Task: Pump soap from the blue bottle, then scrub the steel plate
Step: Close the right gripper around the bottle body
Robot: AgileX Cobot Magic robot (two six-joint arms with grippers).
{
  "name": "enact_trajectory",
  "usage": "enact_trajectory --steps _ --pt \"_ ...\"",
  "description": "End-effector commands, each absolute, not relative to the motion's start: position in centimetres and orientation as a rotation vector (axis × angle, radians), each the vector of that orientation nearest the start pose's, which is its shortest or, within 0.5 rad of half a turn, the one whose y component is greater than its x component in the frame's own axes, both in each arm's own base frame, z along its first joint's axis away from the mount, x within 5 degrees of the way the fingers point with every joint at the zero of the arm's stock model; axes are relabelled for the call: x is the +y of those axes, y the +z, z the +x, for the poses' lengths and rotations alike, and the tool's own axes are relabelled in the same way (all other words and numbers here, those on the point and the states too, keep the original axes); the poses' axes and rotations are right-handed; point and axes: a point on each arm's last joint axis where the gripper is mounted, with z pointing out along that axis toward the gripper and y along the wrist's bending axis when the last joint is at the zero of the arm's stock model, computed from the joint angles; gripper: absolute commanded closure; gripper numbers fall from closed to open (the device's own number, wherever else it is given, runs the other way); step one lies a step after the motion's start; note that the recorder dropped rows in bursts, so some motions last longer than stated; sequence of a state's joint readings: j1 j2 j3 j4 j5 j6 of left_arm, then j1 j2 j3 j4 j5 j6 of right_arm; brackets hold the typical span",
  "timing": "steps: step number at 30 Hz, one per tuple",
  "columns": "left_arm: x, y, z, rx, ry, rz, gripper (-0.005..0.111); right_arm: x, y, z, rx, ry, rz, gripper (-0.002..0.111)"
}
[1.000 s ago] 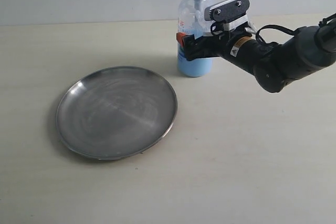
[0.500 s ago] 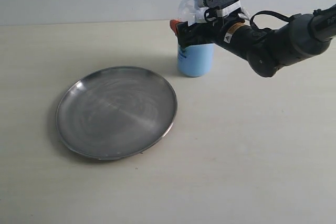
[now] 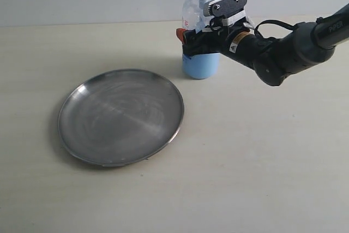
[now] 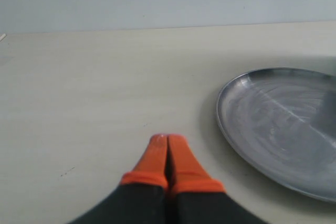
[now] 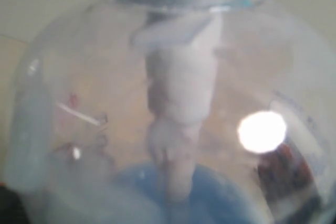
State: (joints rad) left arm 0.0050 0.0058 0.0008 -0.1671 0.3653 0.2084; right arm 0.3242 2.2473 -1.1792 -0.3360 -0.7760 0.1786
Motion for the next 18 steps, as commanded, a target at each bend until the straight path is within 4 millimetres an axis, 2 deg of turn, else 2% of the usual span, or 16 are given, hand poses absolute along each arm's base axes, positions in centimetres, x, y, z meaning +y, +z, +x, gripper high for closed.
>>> enact_trajectory --steps 1,12,18 --pt "-0.5 18.1 5.3 1.834 -0.022 0.083 0.107 16.4 11.4 42.2 1.752 0.384 -0.510 0.108" --pt "-0.5 18.1 5.3 1.834 -0.022 0.083 0.107 16.1 14.5 42.0 1.750 0.343 -0.523 0.108" --pt "-0.5 18.1 5.3 1.834 -0.022 0.083 0.107 15.9 16.3 41.1 1.726 0.328 -0.553 0.108"
